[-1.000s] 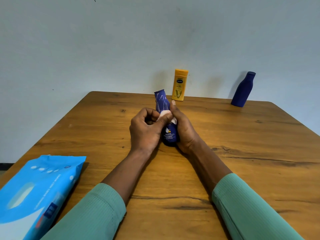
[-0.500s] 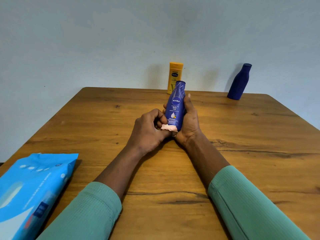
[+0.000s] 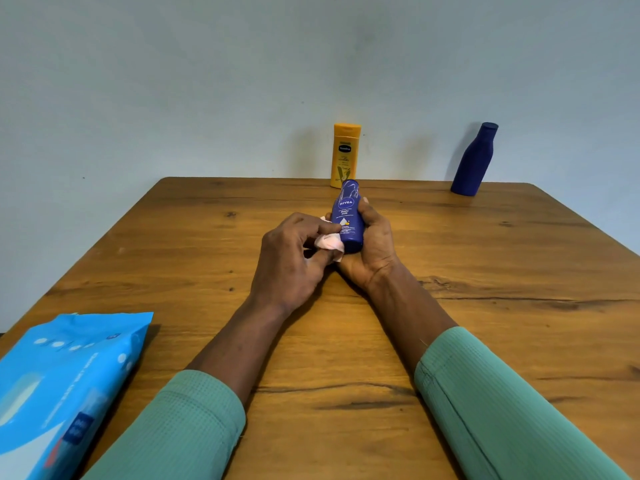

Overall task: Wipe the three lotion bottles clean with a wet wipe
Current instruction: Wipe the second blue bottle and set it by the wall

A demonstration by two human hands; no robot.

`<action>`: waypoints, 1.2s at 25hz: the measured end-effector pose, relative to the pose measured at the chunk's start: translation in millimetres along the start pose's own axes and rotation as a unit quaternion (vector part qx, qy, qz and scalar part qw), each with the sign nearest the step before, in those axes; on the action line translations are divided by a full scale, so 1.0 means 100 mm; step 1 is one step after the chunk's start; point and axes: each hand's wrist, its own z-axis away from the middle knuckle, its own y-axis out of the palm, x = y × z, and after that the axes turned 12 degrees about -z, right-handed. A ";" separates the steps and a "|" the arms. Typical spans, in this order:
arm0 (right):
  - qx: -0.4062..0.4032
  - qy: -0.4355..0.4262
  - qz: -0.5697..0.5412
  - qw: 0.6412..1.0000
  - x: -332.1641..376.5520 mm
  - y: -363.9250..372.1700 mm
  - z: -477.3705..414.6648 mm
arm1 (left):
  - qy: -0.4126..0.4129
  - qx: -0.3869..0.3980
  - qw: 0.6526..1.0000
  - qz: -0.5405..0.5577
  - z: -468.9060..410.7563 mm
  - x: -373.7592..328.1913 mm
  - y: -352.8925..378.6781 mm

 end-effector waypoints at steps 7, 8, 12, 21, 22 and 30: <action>-0.016 0.010 0.010 1.000 -0.09 0.05 0.05 | -0.043 -0.015 0.999 0.026 -0.02 0.01 0.01; -0.014 0.014 0.016 1.000 -0.10 0.06 0.06 | -0.049 -0.028 0.998 0.021 -0.02 -0.01 0.01; 0.013 0.026 0.038 0.999 -0.22 0.09 0.11 | -0.140 -0.090 0.985 0.055 -0.06 -0.03 -0.03; -0.017 0.009 -0.049 0.999 -0.22 0.04 0.06 | -0.146 -0.061 0.979 0.131 -0.06 -0.02 -0.01; -0.023 0.003 -0.058 0.998 -0.22 0.04 0.05 | -0.140 -0.069 0.979 0.133 -0.05 -0.05 -0.01; -0.038 -0.032 -0.079 0.996 -0.08 0.01 0.01 | 0.043 -0.008 0.997 0.059 -0.01 -0.13 0.02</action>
